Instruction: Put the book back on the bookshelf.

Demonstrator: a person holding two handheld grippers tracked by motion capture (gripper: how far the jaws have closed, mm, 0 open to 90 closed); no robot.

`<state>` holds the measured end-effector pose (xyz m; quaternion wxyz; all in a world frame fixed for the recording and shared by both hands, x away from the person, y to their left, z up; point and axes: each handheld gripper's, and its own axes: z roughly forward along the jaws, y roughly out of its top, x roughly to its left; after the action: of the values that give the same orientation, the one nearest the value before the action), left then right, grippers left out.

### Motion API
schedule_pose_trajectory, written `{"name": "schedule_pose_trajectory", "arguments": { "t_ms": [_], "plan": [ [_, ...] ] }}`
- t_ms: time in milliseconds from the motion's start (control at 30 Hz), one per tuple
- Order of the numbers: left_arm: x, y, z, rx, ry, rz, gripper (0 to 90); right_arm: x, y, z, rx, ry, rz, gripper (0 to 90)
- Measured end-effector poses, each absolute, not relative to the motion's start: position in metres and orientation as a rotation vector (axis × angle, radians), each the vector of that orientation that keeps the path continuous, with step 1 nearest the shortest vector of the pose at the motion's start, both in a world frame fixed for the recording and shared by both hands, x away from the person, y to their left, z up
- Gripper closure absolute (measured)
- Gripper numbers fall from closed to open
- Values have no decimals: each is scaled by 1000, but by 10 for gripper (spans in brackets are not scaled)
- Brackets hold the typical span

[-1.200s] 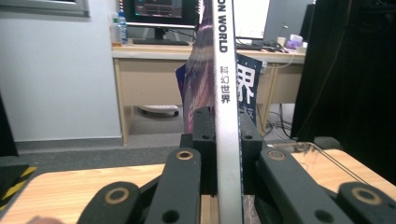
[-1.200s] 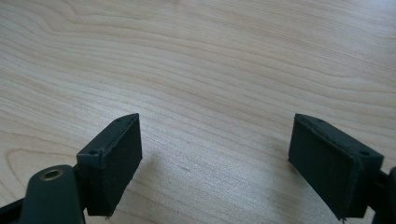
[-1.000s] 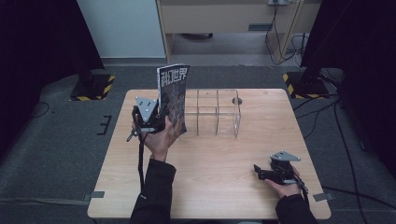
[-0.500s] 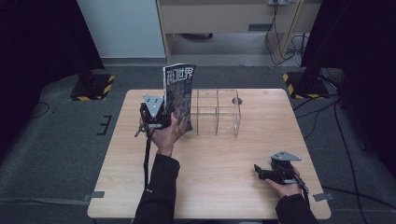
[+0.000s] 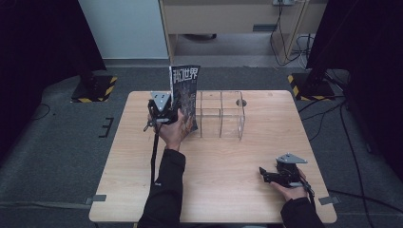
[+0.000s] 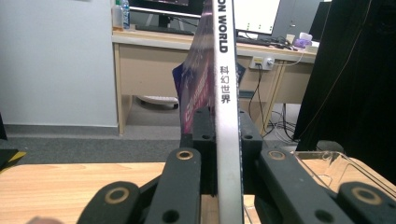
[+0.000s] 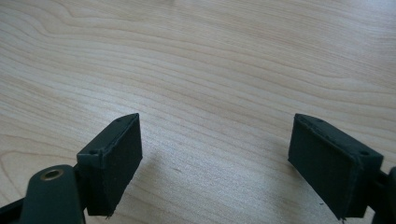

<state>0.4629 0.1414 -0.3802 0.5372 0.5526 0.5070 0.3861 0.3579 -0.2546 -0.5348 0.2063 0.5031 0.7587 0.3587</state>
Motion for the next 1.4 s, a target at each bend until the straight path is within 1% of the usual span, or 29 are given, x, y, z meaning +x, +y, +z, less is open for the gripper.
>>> {"name": "schedule_pose_trajectory", "arguments": {
  "t_ms": [100, 233, 467, 667, 1067, 1100, 1133, 1167, 1200, 1400],
  "plan": [
    [467, 141, -384, 1315, 1189, 937, 824, 358, -255, -535, 1394, 2112, 1001, 175],
    [469, 142, -388, 1315, 1190, 928, 823, 357, -256, -534, 1407, 2112, 999, 175],
    [463, 148, -398, 1294, 1194, 883, 822, 357, -256, -535, 1402, 2109, 1005, 175],
    [455, 150, -402, 1293, 1178, 881, 821, 357, -256, -535, 1390, 2115, 1000, 175],
    [431, 161, -403, 1347, 1189, 870, 812, 357, -256, -534, 1394, 2106, 1011, 176],
    [422, 164, -407, 1346, 1185, 857, 814, 357, -256, -534, 1389, 2103, 1011, 176],
    [422, 164, -407, 1346, 1185, 857, 815, 357, -256, -533, 1389, 2103, 1013, 177],
    [413, 168, -412, 1338, 1185, 844, 815, 356, -256, -533, 1394, 2100, 1014, 176],
    [413, 168, -412, 1338, 1185, 844, 816, 356, -256, -533, 1394, 2100, 1014, 176],
    [386, 179, -427, 1346, 1189, 813, 815, 356, -254, -533, 1379, 2102, 1009, 176]
  ]
}}
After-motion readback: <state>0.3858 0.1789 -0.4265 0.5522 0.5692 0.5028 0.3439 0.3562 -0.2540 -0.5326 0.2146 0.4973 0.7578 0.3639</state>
